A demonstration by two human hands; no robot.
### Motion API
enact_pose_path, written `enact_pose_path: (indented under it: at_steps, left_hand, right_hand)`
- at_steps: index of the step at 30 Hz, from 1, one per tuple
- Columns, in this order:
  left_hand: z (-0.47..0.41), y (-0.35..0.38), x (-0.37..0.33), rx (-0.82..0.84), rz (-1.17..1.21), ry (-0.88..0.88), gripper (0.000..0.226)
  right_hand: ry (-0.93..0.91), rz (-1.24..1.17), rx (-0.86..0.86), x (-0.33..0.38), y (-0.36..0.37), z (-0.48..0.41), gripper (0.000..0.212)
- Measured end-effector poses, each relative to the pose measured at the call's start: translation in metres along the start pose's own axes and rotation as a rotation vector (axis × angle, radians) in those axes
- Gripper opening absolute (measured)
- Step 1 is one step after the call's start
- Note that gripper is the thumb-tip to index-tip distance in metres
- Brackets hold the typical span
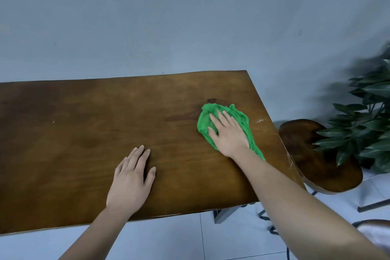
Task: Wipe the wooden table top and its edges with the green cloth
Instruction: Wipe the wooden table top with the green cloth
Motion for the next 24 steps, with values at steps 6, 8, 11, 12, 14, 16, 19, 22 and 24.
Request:
enact_pose_path:
  at_steps: [6,8,11,12,14,16,19,22,24]
  left_hand:
    - [-0.006,-0.007,-0.033,-0.018,0.035,0.005,0.065]
    - [-0.009,-0.008,-0.053,-0.004,0.042,0.025,0.068]
    - [-0.012,-0.010,-0.083,0.006,0.058,0.053,0.068]
    - [-0.013,-0.010,-0.092,0.004,0.063,0.060,0.068]
    - [-0.013,-0.010,-0.107,0.002,0.073,0.068,0.067]
    - [-0.013,-0.008,-0.121,0.003,0.073,0.075,0.067]
    - [-0.011,-0.006,-0.139,0.003,0.064,0.092,0.068]
    - [-0.008,-0.007,-0.151,-0.005,0.080,0.095,0.068]
    - [-0.004,-0.009,-0.157,-0.010,0.086,0.103,0.068]
  right_hand:
    - [0.108,-0.032,-0.104,-0.084,-0.040,0.027,0.063]
    - [0.118,-0.043,-0.155,-0.100,-0.048,0.040,0.060]
    - [0.116,-0.049,-0.228,-0.116,-0.055,0.062,0.056]
    - [0.131,-0.061,-0.243,-0.121,-0.056,0.071,0.055]
    - [0.196,-0.109,-0.266,-0.130,-0.058,0.092,0.054]
    - [0.244,-0.144,-0.295,-0.136,-0.058,0.115,0.052]
    - [0.312,-0.245,-0.358,-0.145,-0.057,0.143,0.048]
    - [0.354,-0.341,-0.421,-0.152,-0.058,0.167,0.031]
    - [0.384,-0.375,-0.430,-0.154,-0.056,0.182,0.030]
Point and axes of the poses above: each hand's wrist, its own z-axis away from the middle knuckle, its own y-axis out of the palm, x = y × z, the point moved 5 cm from there along -z, towards the middle knuckle, and after that the axes turned 13 degrees about -z, right-handed, at the moved point
